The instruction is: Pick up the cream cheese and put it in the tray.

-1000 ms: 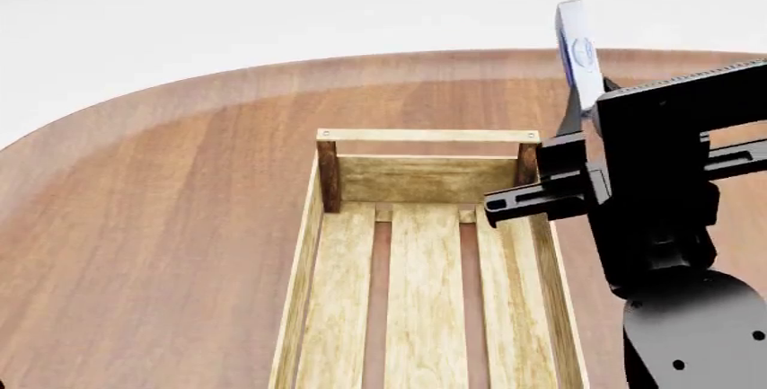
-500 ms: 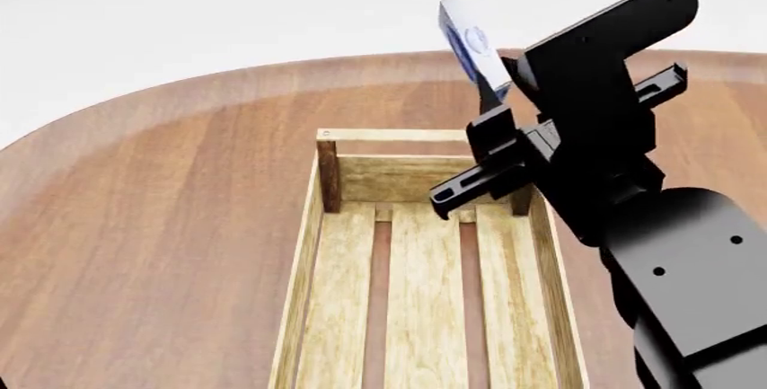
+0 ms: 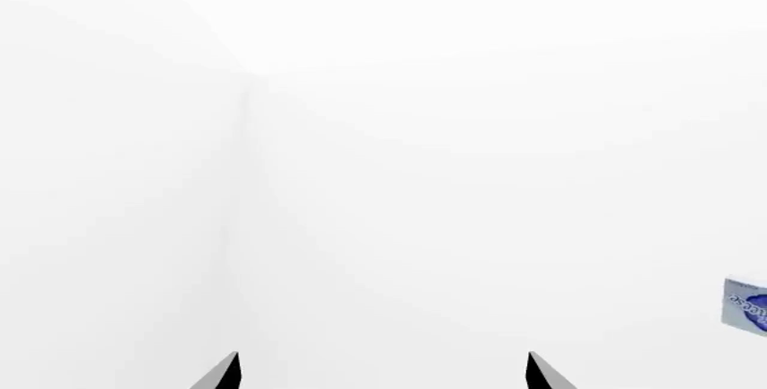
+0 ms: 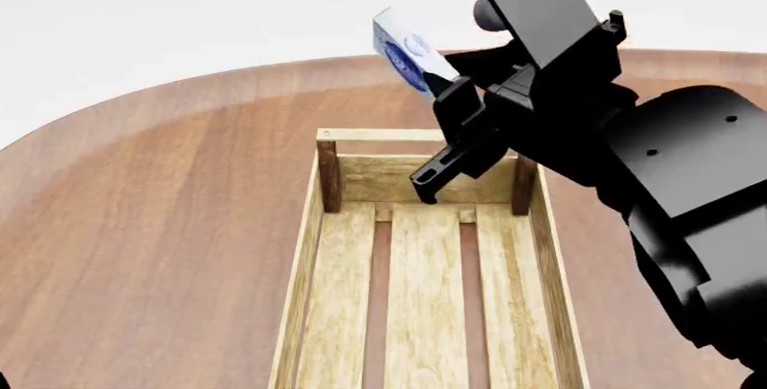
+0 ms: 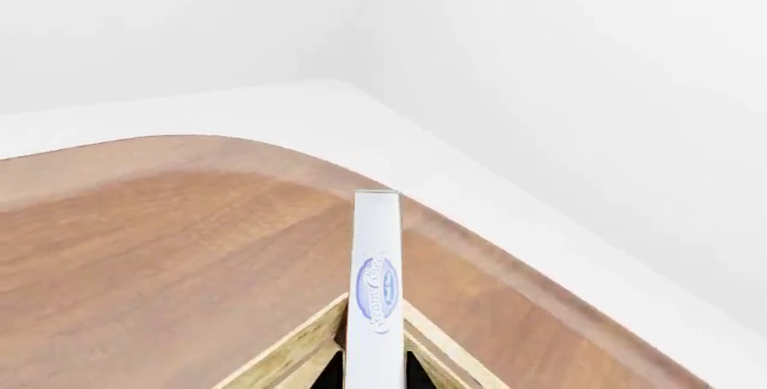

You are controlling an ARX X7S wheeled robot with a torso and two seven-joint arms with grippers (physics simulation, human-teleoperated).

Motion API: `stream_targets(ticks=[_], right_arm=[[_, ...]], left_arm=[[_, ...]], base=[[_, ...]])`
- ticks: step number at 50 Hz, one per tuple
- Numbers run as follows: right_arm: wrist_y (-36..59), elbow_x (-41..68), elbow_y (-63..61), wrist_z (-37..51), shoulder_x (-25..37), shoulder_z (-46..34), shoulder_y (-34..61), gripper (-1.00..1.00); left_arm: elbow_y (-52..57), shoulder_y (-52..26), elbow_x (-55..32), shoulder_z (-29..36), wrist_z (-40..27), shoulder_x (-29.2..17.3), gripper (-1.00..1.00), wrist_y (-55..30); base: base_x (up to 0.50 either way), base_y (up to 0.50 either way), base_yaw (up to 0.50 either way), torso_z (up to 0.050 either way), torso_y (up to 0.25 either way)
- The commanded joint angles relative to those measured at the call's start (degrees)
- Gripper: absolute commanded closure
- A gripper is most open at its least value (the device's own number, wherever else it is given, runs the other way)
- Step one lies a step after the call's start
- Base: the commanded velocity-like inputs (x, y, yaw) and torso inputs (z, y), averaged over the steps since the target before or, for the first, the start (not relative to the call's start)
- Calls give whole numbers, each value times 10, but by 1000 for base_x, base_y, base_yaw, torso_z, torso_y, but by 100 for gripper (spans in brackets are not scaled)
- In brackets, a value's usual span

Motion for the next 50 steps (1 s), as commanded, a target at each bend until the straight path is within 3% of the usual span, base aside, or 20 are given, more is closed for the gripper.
stream_targets(ticks=[1,29,50], right_arm=[[16,-18,75,-66,-14,-36,67,100],[20,43,292,-169,-95,-1,141,100],[21,40,284,-166,-91,-9,133,100]], left_arm=[[-3,-1,1,3,0,-1,-100,1],[12,2,4,4,-3,-4,-100,-9],[11,0,11,6,-6,-3,-100,-20]], base=[[0,0,0,0,0],[0,0,0,0,1],[0,0,0,0,0]])
